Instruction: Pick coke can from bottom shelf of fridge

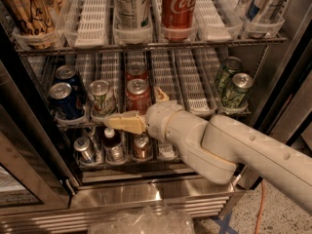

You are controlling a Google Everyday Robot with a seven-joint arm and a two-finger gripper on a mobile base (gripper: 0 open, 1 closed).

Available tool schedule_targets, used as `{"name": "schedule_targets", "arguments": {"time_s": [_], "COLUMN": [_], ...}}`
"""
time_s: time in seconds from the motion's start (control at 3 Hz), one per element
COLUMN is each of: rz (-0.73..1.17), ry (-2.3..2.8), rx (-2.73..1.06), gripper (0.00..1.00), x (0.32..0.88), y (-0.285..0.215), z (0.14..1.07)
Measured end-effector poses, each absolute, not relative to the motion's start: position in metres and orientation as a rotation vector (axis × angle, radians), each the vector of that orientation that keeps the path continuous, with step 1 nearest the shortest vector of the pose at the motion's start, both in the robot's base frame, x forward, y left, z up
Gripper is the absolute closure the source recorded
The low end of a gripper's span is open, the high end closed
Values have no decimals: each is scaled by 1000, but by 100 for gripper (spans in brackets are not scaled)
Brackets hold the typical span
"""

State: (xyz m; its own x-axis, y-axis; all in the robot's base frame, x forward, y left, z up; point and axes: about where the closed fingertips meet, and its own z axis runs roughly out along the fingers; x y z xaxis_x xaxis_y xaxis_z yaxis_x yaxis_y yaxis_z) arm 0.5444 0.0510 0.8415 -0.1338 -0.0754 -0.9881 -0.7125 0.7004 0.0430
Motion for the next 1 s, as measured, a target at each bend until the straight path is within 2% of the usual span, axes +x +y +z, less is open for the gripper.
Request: {"name": "schedule_targets", "arguments": {"time_s": [1.0], "rz": [604], "ry": [1640], "rx": [-640], "gripper": [0], "x": [571], "y": [73], "z": [844]}}
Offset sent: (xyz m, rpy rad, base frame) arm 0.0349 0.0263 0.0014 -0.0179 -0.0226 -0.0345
